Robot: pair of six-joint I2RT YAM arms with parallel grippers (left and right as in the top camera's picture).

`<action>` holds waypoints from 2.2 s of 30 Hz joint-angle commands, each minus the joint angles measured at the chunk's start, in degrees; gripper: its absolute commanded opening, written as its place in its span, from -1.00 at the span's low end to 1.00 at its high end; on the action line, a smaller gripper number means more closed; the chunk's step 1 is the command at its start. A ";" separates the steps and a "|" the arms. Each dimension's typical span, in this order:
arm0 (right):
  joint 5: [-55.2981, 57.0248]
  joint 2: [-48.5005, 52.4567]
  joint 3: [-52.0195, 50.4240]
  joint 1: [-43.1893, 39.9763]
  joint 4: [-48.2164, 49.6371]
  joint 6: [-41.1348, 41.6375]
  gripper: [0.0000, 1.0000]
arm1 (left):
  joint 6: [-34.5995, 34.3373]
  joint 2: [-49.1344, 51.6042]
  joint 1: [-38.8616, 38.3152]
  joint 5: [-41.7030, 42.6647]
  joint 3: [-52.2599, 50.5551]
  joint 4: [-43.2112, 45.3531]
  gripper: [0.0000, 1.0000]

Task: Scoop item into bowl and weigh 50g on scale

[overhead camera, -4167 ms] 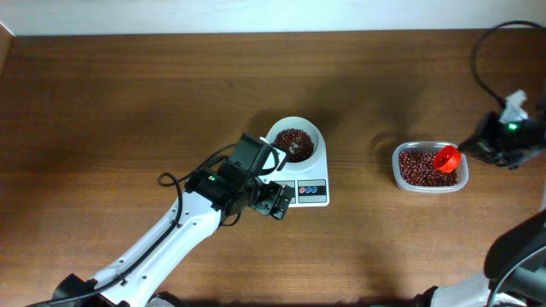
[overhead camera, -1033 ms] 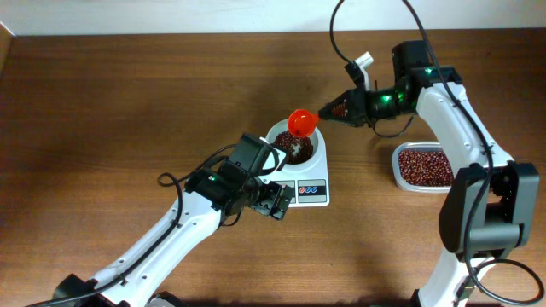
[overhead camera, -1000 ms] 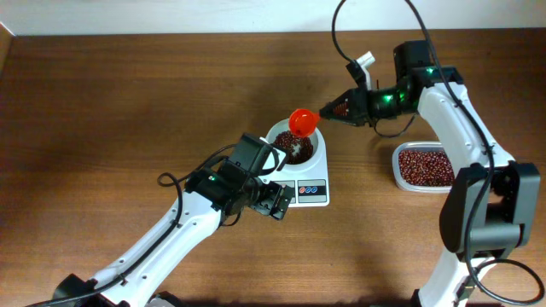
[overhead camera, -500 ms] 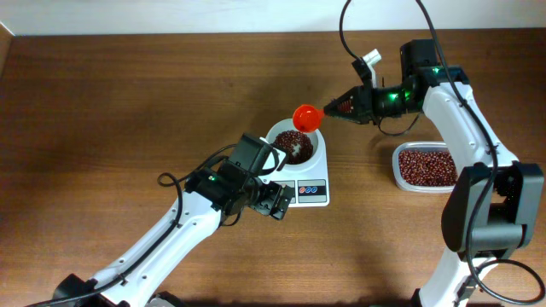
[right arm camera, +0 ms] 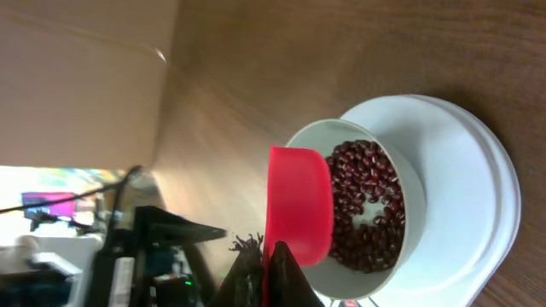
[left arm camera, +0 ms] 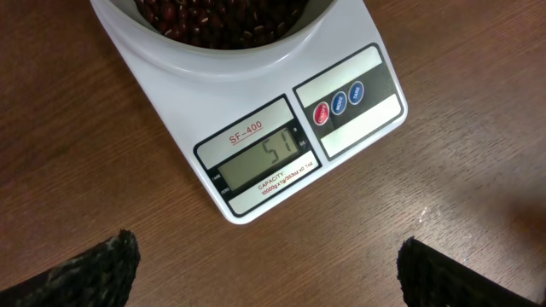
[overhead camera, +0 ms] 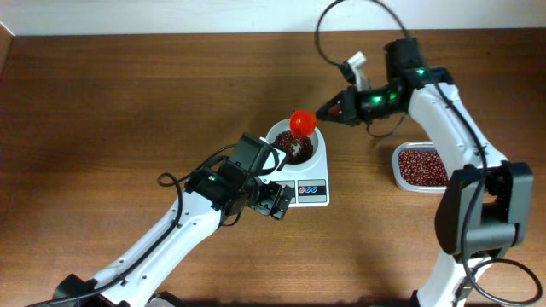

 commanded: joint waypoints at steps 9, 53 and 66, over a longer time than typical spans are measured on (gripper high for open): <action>29.94 0.85 -0.02 7.61 1.55 -5.22 -0.92 | 0.92 0.11 0.04 -0.24 -0.31 0.04 0.98; -13.81 0.85 -0.02 -2.67 -1.62 1.68 -0.92 | 0.90 0.11 0.04 -0.24 -0.31 0.04 0.98; -13.86 0.83 -0.02 -2.71 -1.70 1.70 -0.92 | 0.90 0.11 0.04 -0.24 -0.31 0.04 0.98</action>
